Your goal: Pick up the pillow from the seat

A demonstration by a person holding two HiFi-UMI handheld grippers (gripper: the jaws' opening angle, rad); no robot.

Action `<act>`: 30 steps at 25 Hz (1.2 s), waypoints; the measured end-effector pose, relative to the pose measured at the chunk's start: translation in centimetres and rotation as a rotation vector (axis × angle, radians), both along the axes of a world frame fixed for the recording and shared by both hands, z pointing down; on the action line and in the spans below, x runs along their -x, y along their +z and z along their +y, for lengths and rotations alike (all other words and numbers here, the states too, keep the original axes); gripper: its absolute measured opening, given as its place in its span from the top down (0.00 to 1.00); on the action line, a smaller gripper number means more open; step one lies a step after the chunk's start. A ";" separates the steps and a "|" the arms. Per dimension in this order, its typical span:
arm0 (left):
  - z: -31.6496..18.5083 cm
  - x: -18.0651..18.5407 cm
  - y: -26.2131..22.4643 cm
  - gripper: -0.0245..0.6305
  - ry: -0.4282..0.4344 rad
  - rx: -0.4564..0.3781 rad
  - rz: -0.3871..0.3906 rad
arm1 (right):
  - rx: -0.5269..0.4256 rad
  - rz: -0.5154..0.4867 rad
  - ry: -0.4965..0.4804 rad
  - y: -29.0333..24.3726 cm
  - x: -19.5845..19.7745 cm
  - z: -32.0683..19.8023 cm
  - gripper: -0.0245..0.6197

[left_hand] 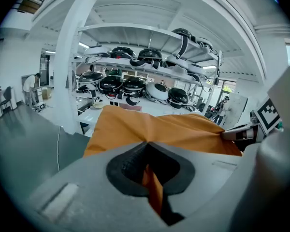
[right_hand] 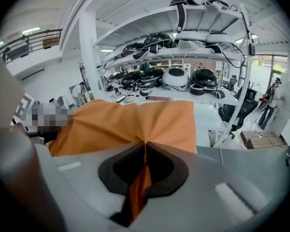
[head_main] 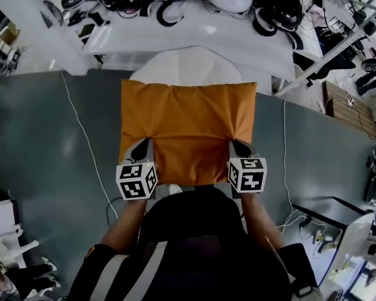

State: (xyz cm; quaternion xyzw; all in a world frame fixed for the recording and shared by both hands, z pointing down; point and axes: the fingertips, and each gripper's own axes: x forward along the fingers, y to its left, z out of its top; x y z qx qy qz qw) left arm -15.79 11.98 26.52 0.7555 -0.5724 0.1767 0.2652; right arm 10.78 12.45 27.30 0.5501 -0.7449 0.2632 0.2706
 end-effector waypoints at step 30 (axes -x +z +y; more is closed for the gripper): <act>6.1 -2.4 -5.1 0.96 -0.017 -0.103 -0.002 | -0.144 -0.008 0.001 -5.7 -2.6 6.2 0.95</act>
